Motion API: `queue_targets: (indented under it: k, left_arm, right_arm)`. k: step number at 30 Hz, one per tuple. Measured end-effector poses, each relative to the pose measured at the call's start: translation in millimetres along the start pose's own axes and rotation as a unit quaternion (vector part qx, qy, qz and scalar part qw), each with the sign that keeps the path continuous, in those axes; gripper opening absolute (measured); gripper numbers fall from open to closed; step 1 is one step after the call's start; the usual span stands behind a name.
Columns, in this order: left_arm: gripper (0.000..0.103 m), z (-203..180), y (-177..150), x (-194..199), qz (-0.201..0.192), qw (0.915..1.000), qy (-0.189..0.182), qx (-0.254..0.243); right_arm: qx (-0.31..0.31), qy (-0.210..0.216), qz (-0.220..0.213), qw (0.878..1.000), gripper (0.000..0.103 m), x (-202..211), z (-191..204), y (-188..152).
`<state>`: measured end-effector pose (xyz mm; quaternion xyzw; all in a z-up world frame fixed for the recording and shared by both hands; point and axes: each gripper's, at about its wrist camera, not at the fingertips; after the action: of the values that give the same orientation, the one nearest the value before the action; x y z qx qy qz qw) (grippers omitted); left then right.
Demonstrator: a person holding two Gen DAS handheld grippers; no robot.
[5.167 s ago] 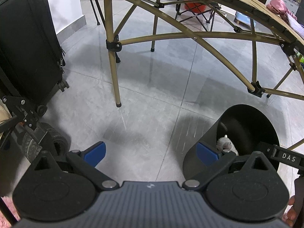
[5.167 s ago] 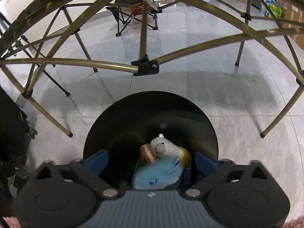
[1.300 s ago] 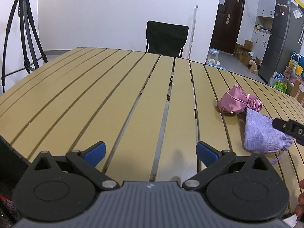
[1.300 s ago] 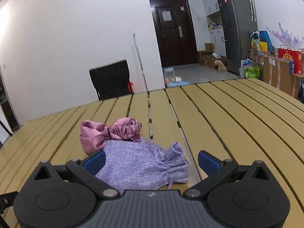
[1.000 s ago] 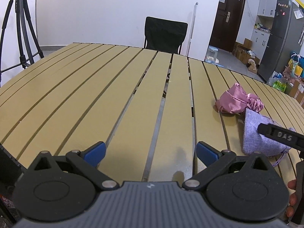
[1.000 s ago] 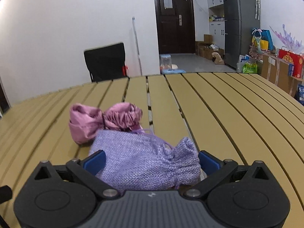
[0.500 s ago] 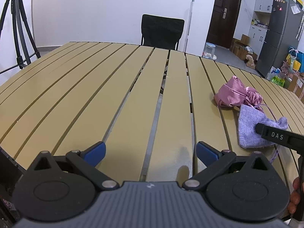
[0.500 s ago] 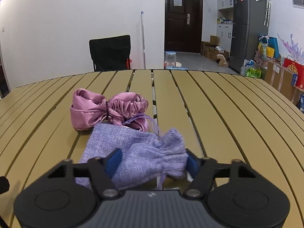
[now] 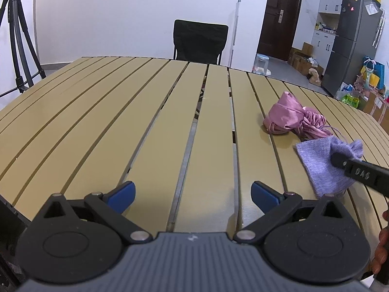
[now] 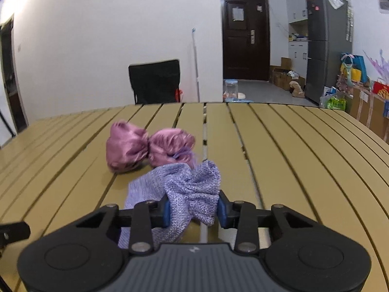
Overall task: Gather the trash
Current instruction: 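Grasp the pink satin pouch with the left tool while the right tool holds the lavender bag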
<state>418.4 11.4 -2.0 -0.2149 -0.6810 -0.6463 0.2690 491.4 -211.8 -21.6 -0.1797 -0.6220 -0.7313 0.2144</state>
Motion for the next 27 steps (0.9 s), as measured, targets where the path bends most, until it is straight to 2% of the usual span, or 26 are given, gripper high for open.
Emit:
queue_targets:
  k: [9,13,20,27]
  left_arm:
    - [0.103,-13,4,-1,-0.004,0.9998,-0.004,-0.020]
    - [0.103,-24,11,1,-0.017,0.9992,0.002,-0.037]
    - [0.103,-55,33,4,-0.032,0.9976,-0.017,-0.059]
    - [0.103,-93,54,-6,-0.035,0.9950,-0.021,-0.091]
  right_arm:
    - [-0.063,0.012,-0.013,0.998,0.035,12,-41,10]
    - [-0.091,0.015,-0.026,0.995,0.035,19,-64,17]
    - [-0.152,0.022,-0.054,0.987,0.035,33,-111,21]
    - [-0.209,0.017,-0.069,0.975,0.035,38,-161,20]
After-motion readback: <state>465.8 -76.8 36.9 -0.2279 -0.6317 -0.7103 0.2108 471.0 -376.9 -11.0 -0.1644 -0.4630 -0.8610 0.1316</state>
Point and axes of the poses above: each gripper's, at about its wrist camera, not at the fingertips, and x roughly against the way its jaws point, z to its left, y to its top, and after that the axes turned 5 degrees about -x, right-handed
